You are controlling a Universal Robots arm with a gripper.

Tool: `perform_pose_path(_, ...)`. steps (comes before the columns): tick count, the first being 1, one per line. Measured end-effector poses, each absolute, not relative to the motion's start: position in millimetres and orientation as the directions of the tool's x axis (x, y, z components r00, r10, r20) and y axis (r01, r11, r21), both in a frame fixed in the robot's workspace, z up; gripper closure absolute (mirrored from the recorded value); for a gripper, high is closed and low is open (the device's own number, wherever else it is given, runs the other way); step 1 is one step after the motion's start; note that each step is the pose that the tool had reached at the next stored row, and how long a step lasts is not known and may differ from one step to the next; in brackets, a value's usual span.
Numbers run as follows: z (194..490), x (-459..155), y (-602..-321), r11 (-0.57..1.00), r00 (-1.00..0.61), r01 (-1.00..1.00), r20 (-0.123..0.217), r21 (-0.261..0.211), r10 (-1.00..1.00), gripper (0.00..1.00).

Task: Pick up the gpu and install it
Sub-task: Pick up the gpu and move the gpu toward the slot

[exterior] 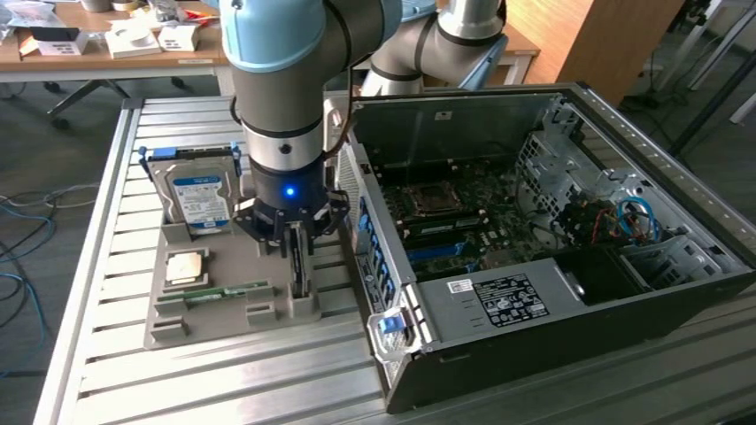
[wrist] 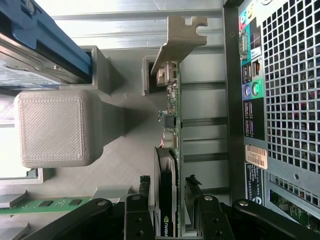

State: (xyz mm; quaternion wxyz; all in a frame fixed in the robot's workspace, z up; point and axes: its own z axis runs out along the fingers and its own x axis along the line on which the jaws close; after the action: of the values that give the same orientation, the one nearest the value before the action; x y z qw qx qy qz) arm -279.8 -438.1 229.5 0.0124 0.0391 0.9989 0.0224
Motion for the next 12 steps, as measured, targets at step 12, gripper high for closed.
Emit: perform_pose_path(12, 230.1, -280.0, -438.1, 0.996, -0.997, 0.078, -0.023, 0.046, 0.079, 0.58)
